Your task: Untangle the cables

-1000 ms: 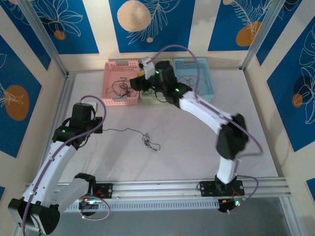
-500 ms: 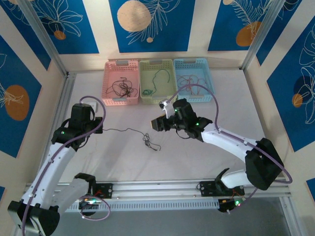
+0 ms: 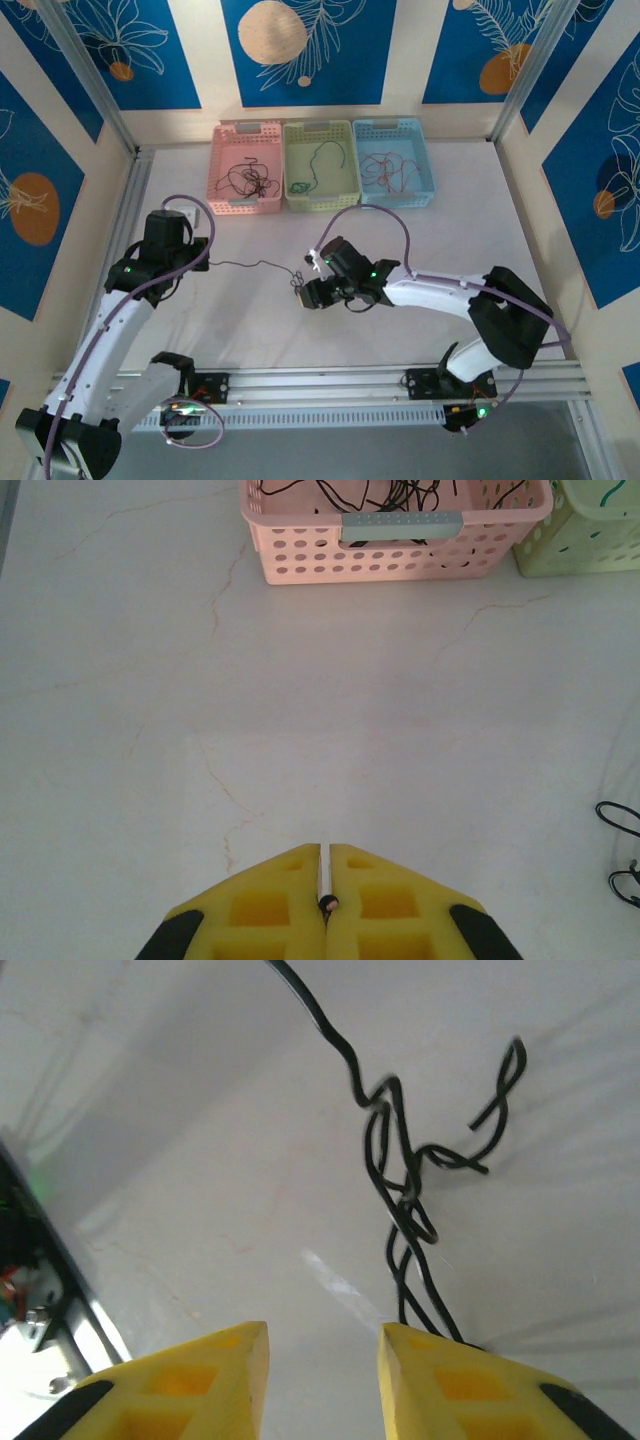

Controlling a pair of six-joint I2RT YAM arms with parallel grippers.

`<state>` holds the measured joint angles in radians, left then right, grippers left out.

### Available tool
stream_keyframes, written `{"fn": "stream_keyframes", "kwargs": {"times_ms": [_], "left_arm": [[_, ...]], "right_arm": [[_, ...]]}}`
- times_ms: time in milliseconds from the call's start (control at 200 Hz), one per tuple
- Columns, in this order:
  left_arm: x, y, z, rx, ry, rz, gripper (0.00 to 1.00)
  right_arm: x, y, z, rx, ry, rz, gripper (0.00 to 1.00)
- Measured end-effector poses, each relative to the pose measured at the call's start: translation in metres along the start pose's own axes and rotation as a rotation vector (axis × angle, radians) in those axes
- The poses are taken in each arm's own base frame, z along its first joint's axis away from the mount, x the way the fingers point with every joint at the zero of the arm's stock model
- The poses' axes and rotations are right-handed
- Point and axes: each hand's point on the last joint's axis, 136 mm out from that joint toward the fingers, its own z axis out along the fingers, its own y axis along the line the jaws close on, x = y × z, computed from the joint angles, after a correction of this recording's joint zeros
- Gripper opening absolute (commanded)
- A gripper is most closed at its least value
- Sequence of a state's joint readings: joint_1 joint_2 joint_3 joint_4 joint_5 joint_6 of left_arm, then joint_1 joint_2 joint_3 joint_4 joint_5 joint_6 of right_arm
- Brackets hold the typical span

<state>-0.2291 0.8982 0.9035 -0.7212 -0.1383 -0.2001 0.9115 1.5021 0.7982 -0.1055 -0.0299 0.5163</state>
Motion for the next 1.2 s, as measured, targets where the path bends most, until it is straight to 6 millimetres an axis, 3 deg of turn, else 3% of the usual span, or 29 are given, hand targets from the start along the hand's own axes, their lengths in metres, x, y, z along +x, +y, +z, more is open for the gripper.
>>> {"fn": "stream_keyframes", "kwargs": {"times_ms": [205,635,1200], "left_arm": [[0.001,0.0,0.002,-0.002,0.009,0.001,0.0],[0.001,0.0,0.002,-0.002,0.01,0.001,0.0],[0.001,0.0,0.002,-0.002,0.01,0.001,0.0]], "right_arm": [[0.018,-0.012,0.02,0.05,0.085,0.018,0.36],[0.018,-0.017,0.019,0.115,0.081,0.005,0.41],[-0.017,-0.019,0.006,0.139,-0.003,-0.023,0.41]]}}
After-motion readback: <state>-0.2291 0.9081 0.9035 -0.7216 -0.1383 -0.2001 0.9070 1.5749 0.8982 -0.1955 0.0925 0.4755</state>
